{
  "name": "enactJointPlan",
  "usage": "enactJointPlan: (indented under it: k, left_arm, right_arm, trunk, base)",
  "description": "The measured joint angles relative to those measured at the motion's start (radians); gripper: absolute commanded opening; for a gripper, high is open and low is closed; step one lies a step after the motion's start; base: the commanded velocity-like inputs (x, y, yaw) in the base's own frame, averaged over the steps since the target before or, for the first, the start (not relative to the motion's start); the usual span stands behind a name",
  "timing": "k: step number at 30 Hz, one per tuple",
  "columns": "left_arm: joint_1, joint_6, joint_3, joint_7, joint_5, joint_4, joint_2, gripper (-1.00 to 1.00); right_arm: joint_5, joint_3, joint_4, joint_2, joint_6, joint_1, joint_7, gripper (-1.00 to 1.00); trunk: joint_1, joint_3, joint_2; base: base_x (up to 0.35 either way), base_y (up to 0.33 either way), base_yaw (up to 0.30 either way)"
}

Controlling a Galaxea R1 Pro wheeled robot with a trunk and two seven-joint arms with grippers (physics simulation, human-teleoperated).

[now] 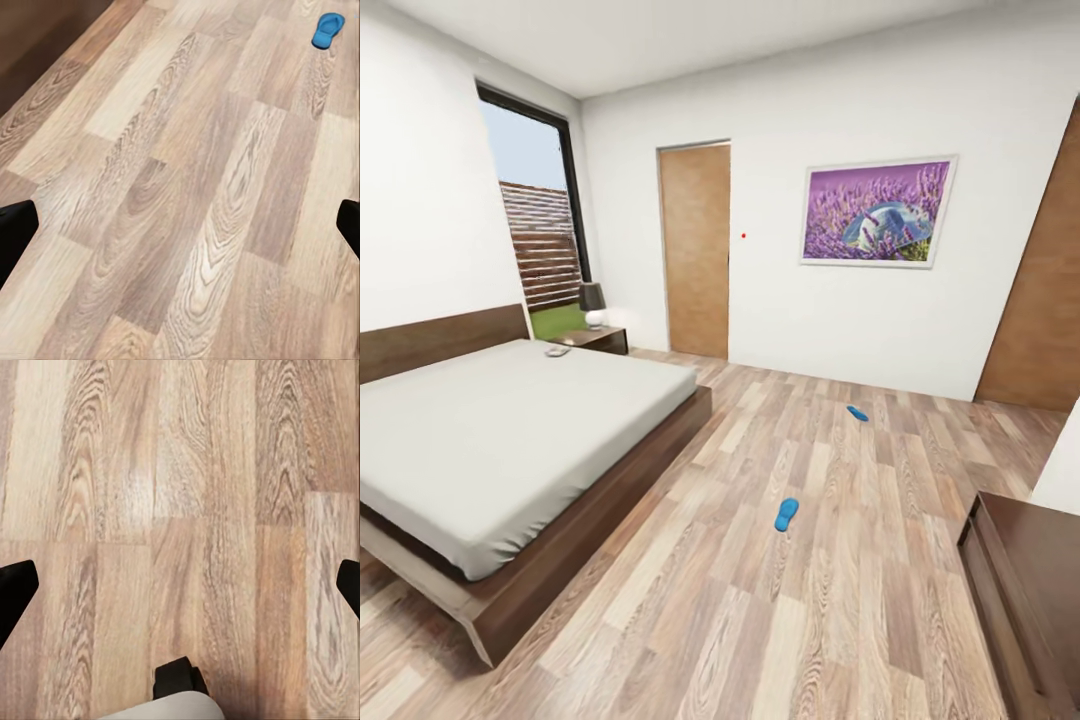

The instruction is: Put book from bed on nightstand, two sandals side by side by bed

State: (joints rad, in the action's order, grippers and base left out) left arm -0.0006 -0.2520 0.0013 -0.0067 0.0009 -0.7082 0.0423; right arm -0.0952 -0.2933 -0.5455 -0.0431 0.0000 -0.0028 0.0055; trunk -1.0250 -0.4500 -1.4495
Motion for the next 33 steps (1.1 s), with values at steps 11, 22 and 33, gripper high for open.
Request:
enactJointPlan:
  k: [11,22,33]
  left_arm:
    - [0.001,0.002,-0.001,-0.002,0.005,0.001,0.005,1.0]
    - [0.0,0.003,-0.001,-0.002,0.006,0.001,0.005,1.0]
    - [0.0,0.001,-0.003,-0.002,0.005,0.001,0.005,1.0]
  right_arm:
    - [-0.002,-0.002,0.0,0.0,0.0,0.0,-0.001,1.0]
    - [-0.002,-0.002,0.0,0.0,0.0,0.0,-0.001,1.0]
    - [-0.001,-0.001,0.0,0.002,0.0,0.0,-0.001,1.0]
  trunk:
    - [0.0,0.007,0.0]
    - [0.0,0.014,0.0]
    - [0.0,0.02,0.0]
  base:
    - [0.0,0.0,-0.286]
    - [0.0,0.0,-0.285]
    - [0.0,0.0,-0.277]
